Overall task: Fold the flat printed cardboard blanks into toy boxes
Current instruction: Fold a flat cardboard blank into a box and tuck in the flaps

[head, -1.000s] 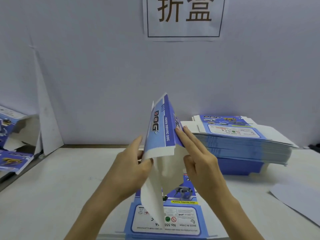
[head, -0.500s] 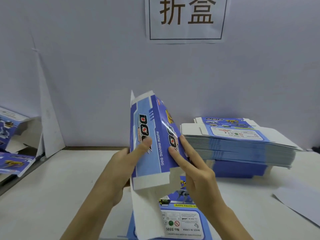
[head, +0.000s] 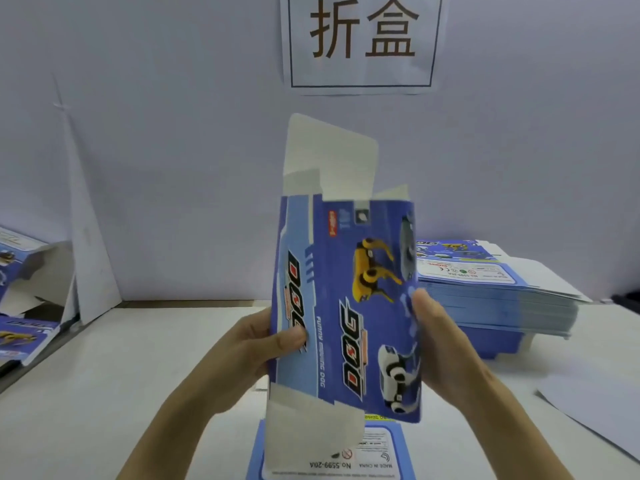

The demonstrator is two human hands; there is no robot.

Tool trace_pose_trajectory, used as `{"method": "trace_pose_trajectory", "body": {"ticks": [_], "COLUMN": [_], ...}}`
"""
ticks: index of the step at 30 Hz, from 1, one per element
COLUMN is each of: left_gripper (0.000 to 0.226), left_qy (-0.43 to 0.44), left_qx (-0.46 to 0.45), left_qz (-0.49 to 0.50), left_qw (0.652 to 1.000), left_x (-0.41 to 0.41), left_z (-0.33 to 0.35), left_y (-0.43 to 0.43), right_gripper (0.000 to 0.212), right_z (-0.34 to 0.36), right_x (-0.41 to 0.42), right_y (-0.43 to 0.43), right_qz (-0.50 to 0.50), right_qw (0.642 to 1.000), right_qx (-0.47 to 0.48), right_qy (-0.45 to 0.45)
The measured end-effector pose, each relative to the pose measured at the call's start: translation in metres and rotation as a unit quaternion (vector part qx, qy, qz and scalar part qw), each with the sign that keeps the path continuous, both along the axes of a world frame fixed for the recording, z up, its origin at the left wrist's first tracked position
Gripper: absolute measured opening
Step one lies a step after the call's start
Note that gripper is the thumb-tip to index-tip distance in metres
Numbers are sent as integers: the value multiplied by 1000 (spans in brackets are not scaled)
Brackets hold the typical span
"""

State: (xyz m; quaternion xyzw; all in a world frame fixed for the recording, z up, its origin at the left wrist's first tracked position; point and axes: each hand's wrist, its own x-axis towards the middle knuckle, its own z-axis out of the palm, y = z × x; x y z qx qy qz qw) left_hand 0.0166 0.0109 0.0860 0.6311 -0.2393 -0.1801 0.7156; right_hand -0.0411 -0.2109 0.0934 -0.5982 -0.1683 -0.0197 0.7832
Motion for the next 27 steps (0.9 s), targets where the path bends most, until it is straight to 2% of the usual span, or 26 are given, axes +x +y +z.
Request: {"method": "trace_pose_trajectory", "body": {"ticks": [1,4,5,7,9,12,14,18,21,25,27], "left_gripper": [85,96,97,95,90,57,42,49,59,42,42], "left_qy": [-11,-37,-51,-87,-106,-67,-66,-83,-63,-73,-72], "left_qx": [15,34,33,18,-10,-57,-34,9,2,6,11], "left_qz": [-1,11,15,36,88,159,202,234,207,238,235], "left_qw": [1000,999,998,995,990,983,977,969,976,969,969], "left_x": [-1,-2,-3,-5,-5,0,3,4,1,1,1], "left_z": [1,6,8,13,14,7,2,-3,0,-2,-2], "left_y": [1,9,11,13,9,4,0,-6,-5,-7,-8], "right_gripper": [90,44,40,45,46,41,48,54,34,37,35], "right_z": [1,5,5,3,1,3,1,-1,1,-1,-1], "right_x": [0,-1,1,5,6,3,5,6,4,7,7], "right_y": [0,0,0,3,5,6,2,2,-3,-4,-2], "right_qz": [-10,-76,-117,-185,-210,-157,-182,-220,-173,-190,-177], "right_qw": [1000,996,990,976,970,978,974,967,975,973,976], "right_qx": [-6,-47,-77,-114,-121,-136,-136,-132,-136,-132,-130], "right_qy": [-1,-10,-8,-17,-17,-6,-17,-1,19,7,10]}}
